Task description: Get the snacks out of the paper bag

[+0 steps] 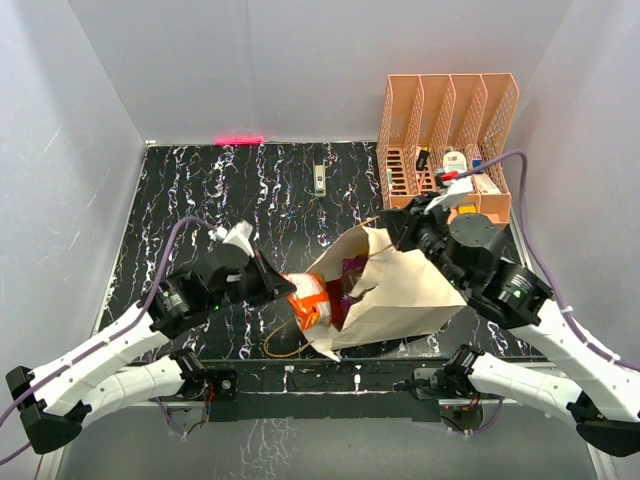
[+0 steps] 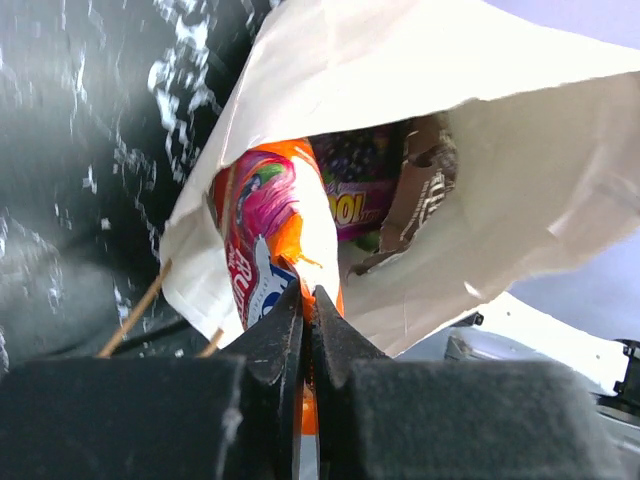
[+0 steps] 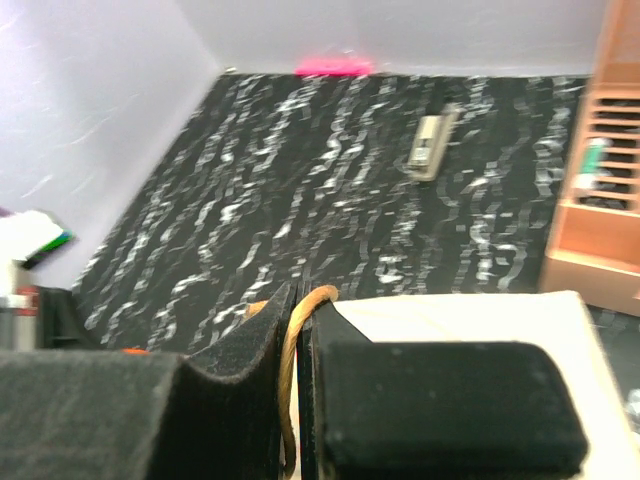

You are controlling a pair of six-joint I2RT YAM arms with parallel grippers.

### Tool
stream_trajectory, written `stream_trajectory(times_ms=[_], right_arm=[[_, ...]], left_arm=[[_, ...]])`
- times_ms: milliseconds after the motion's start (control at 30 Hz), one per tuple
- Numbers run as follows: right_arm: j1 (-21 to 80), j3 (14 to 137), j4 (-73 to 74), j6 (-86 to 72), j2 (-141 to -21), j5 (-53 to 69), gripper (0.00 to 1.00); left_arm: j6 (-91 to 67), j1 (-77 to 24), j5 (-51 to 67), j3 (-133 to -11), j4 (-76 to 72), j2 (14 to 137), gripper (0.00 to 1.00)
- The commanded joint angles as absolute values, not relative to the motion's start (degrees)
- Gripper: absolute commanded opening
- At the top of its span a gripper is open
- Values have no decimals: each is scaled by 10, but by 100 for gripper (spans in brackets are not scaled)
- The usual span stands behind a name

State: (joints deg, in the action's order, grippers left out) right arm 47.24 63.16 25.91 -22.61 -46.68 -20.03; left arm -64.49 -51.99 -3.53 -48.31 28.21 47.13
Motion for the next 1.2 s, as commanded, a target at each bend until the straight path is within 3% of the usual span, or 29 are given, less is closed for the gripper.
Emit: stream_trajectory(times_ms=[0, 233, 400, 533, 667, 733, 900, 1167], right_arm=[[471, 687, 321, -168, -432, -326, 8], [471, 716, 350, -139, -414, -333, 8], [471, 704, 352, -143, -400, -323, 8], [471, 704, 353, -147, -397, -320, 8], [471, 717, 359, -145, -397, -323, 8], [471, 723, 363, -144, -397, -322, 8], [471, 722, 361, -147, -397, -314, 8], [471, 721, 354, -156, -402, -296, 8]], left_arm=[[-479, -522, -100, -608, 343, 502, 0], [-347, -522, -151, -746, 416, 553, 0], [-269, -521, -282, -830, 455, 581, 0], [-216, -519, -385, -868, 425, 602, 0], [-173, -492, -404, -903, 386, 645, 0], [-161, -434, -366, -910, 369, 671, 0], [-210, -162, -64, -893, 315, 745, 0], [-345, 41, 211, -786, 101, 887, 0]])
